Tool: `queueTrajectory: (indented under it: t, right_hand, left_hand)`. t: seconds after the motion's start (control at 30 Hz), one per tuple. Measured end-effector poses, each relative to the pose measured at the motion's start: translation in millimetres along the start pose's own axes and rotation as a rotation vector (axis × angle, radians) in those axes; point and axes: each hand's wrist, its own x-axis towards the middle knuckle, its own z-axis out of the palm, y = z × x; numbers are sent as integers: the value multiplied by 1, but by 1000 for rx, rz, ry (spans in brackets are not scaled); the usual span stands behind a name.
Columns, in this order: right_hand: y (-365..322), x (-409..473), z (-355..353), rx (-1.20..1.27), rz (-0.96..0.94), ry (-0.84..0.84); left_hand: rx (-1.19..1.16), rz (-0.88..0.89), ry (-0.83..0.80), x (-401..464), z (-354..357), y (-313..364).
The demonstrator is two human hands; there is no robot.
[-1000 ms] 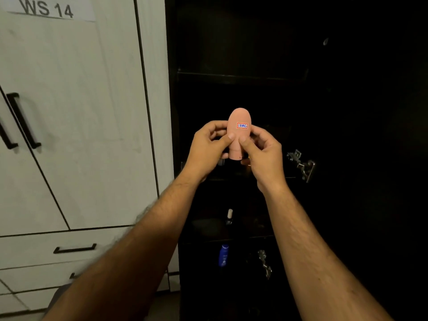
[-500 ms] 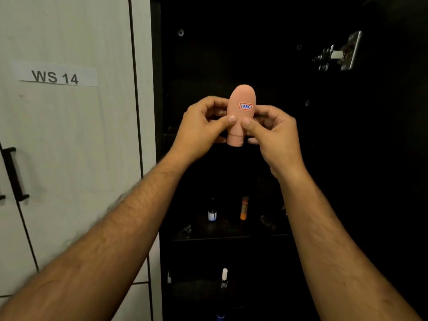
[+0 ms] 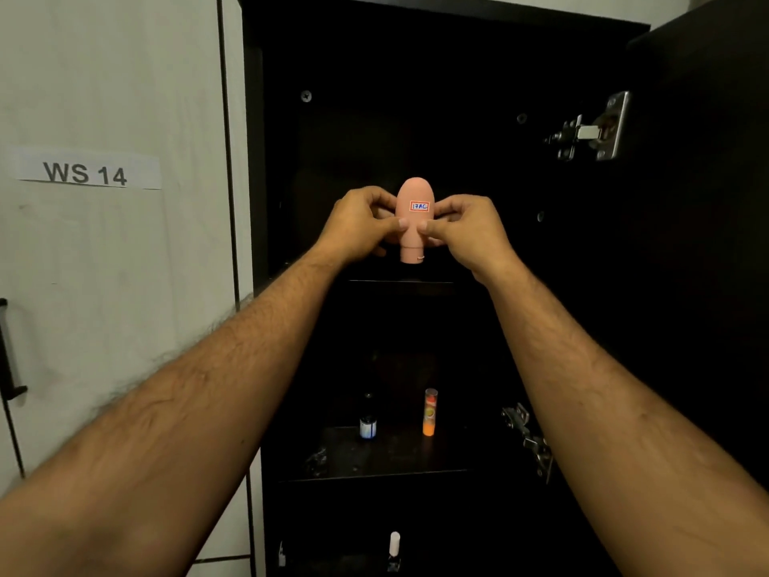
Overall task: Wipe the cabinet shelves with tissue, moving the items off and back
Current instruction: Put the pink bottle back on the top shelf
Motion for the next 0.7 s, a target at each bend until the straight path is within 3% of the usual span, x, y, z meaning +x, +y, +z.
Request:
queueTrajectory:
  t: [0.7]
  right_hand:
    - [14, 2, 3, 15, 80, -77]
  left_hand:
    - [60, -106, -21, 9, 8, -11]
